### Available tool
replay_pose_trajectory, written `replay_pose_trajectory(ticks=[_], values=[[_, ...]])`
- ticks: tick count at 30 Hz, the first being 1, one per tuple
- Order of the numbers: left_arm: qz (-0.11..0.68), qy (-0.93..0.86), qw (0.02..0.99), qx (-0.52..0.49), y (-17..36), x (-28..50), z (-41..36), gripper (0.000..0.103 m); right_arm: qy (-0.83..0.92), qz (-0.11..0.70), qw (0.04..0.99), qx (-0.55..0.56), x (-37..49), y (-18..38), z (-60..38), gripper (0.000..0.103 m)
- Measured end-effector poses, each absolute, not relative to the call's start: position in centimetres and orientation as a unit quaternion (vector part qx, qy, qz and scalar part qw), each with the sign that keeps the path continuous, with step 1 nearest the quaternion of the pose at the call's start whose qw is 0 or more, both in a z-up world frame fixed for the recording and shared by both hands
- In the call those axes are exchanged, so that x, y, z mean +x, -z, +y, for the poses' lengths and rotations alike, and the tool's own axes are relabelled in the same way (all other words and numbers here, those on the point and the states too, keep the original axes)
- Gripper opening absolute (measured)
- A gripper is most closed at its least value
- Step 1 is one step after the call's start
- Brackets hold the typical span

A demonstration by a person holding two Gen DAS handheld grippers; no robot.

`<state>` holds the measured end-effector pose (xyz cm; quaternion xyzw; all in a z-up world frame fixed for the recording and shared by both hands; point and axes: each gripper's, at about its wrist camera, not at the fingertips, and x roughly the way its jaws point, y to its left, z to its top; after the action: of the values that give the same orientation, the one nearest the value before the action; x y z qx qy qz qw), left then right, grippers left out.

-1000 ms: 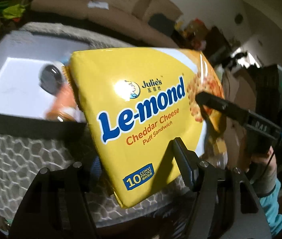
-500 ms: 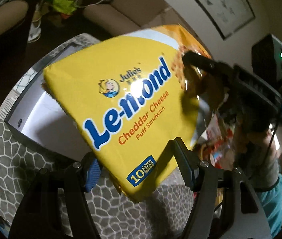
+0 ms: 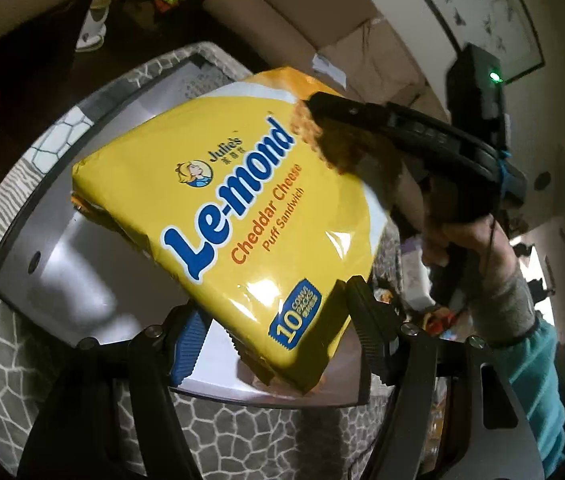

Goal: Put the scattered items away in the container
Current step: 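Lower the yellow Le-mond pack into the black box with the right tool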

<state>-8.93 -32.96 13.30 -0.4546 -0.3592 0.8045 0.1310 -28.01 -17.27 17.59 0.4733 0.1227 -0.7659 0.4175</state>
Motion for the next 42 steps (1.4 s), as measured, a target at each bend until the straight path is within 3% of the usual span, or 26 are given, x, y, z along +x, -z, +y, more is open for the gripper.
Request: replay_pose_trajectory(ticks=[12, 21, 34, 42], values=[[-0.321, -0.796, 0.124, -0.497, -12.9, -9.4, -33.4, 0.064, 0.724, 0.118, 0.441, 0.516, -29.6, -12.2, -19.3, 0.04], [-0.287, -0.787, 0.115, -0.534, -11.6, -10.9, -32.9, 0.063, 0.707, 0.16, 0.422, 0.545, -30.3, -7.5, -21.4, 0.041], [-0.243, -0.774, 0.051, -0.583, -11.0, -12.9, -31.0, 0.064, 0.723, 0.198, 0.421, 0.511, -30.2, -6.8, -24.2, 0.043], [-0.252, -0.749, 0.028, -0.612, -9.8, -14.3, -30.7, 0.072, 0.732, 0.259, 0.396, 0.49, -29.3, -6.8, -25.9, 0.044]])
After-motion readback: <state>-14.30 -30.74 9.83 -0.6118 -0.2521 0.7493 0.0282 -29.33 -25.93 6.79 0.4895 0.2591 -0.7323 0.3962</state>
